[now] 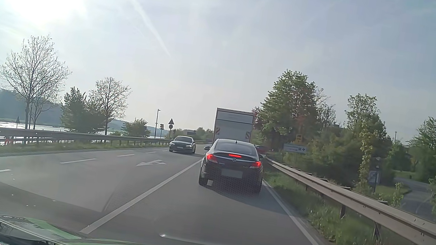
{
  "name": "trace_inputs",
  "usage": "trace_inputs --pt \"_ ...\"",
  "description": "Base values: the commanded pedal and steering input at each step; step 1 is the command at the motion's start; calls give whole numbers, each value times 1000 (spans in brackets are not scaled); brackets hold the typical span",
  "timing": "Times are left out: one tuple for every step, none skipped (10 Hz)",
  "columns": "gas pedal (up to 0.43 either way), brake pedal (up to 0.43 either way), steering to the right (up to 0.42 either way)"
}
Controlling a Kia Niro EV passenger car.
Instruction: Follow the waypoints while adhering to traffic rules and regulations
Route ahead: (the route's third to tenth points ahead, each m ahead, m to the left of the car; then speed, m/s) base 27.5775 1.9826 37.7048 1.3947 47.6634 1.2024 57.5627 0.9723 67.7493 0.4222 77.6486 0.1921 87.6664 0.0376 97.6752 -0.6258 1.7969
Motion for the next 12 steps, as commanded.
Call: trace_inputs --pt "0 85 -4" --pt "0 91 -4" --pt "0 98 -4" --pt "0 98 -3" --pt "0 104 -3" --pt "0 104 -3" --pt "0 110 -3" --pt "0 110 -3" --pt "0 116 -3" --pt "0 128 -3" --pt "0 134 -3" --pt "0 140 -3"
